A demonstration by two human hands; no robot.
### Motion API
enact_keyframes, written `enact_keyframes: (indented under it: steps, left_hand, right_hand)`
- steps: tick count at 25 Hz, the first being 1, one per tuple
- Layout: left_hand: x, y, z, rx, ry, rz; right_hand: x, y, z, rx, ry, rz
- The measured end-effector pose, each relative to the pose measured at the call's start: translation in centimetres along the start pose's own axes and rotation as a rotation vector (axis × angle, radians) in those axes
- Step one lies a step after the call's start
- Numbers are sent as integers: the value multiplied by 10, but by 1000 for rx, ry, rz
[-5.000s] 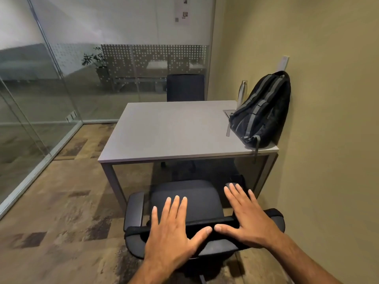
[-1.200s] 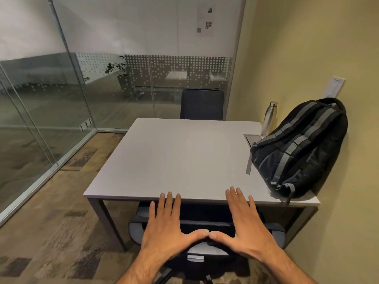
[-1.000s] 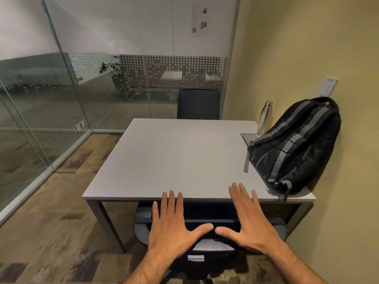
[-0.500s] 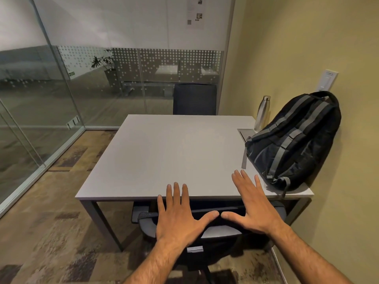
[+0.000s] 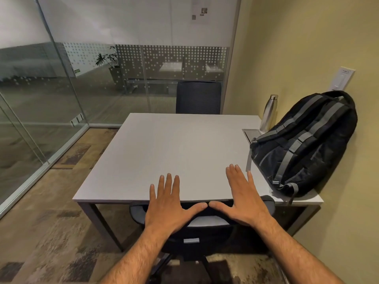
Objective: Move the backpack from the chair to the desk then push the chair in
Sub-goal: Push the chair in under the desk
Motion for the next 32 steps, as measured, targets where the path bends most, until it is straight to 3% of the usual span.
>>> enact_keyframes:
  steps: [23, 29, 32]
  left_hand:
    - [-39, -17, 60, 20, 62, -10]
    - [-31, -23, 52, 46, 127, -62]
    - [-27, -33, 43, 133, 171, -125]
  right_hand:
    - [-17, 25, 61, -32, 75, -14]
    - [-23, 16, 58, -24, 33, 96]
    - [-27, 3, 45, 35, 3, 210]
Point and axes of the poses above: each hand's wrist, its own z-axis towards the middle knuckle, its own y-axis out of the palm, x = y × z, the point moved 9 cm from there along z, towards the middle knuckle, and after that the axes turned 5 degrees about -z, right-handed, at the moved point
